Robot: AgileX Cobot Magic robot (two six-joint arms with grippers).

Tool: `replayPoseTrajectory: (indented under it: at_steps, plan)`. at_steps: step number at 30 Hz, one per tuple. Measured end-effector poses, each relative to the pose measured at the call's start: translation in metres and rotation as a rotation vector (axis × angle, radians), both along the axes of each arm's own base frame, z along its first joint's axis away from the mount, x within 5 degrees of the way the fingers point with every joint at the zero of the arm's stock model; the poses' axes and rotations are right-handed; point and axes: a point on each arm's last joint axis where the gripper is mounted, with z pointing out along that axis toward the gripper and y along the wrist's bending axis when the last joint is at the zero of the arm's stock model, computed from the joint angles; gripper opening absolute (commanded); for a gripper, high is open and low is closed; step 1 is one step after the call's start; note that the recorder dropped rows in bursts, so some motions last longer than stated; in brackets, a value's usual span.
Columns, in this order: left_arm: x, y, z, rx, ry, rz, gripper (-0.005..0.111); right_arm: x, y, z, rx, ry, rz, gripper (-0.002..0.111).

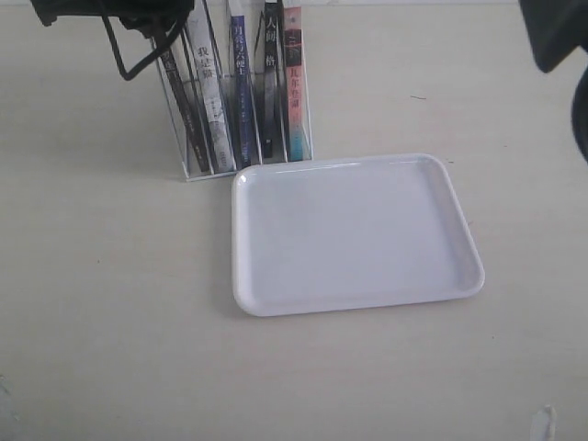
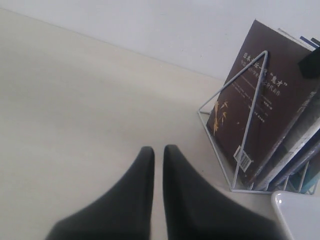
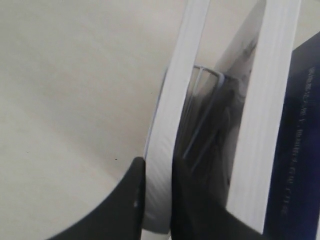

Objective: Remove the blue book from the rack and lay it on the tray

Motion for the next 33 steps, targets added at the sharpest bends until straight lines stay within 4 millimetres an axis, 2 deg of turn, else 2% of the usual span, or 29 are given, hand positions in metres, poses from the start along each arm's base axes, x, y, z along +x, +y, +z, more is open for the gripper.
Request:
replayPoseTrajectory:
  at_steps: [5, 9, 33]
  plan:
    - [0.0, 0.0, 0.0, 0.0, 0.0, 0.0, 0.006, -0.006, -0.01, 0.03, 0.049, -0.038, 0.0, 0.0]
    - [0.0, 0.0, 0.0, 0.0, 0.0, 0.0, 0.006, -0.009, -0.015, 0.046, 0.084, -0.077, 0.004, 0.0]
    - [0.0, 0.0, 0.0, 0.0, 0.0, 0.0, 0.006, -0.008, -0.015, 0.048, 0.087, -0.089, 0.006, 0.0]
